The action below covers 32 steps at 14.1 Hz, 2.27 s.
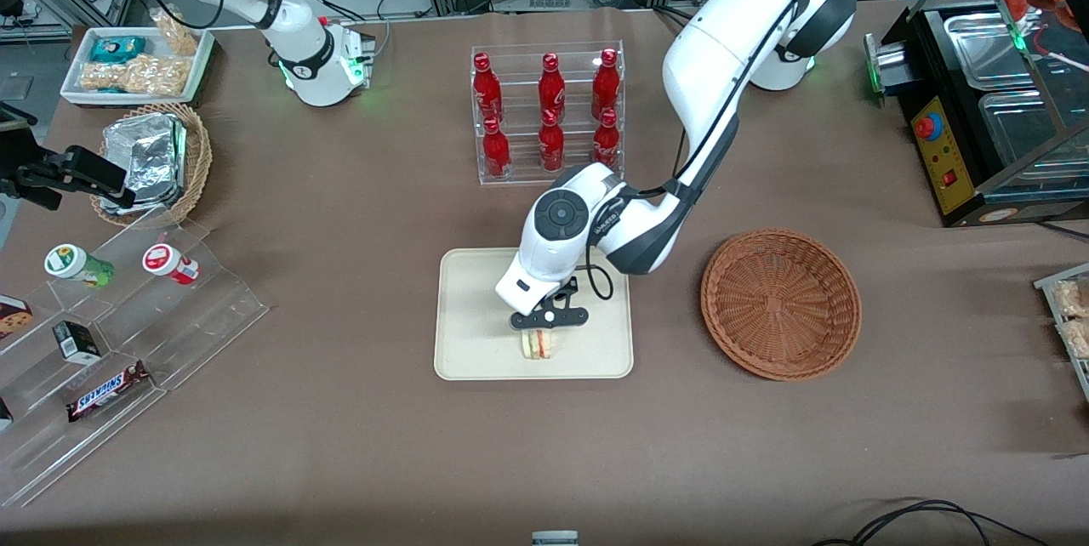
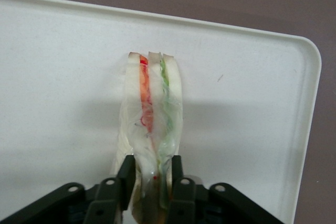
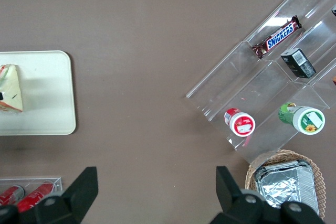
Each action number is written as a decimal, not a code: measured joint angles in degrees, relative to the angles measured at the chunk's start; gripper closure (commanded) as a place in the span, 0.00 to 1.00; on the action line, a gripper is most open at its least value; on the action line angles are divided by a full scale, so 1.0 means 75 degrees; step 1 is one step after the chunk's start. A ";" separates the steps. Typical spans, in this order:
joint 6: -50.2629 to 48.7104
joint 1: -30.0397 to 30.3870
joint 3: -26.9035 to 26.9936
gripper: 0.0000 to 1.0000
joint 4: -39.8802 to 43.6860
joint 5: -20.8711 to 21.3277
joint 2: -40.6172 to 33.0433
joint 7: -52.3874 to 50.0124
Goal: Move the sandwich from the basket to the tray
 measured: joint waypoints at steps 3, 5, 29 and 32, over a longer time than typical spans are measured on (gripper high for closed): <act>-0.0184 0.0031 0.0011 0.00 0.0239 -0.0022 -0.0178 -0.0079; -0.1220 0.0055 0.0092 0.00 0.0349 -0.0009 -0.0671 -0.0079; -0.4829 0.0747 0.3747 0.00 -0.3792 -0.0320 -0.6583 0.3955; -0.4888 0.1425 0.3469 0.00 -0.3832 -0.0322 -0.6748 0.4215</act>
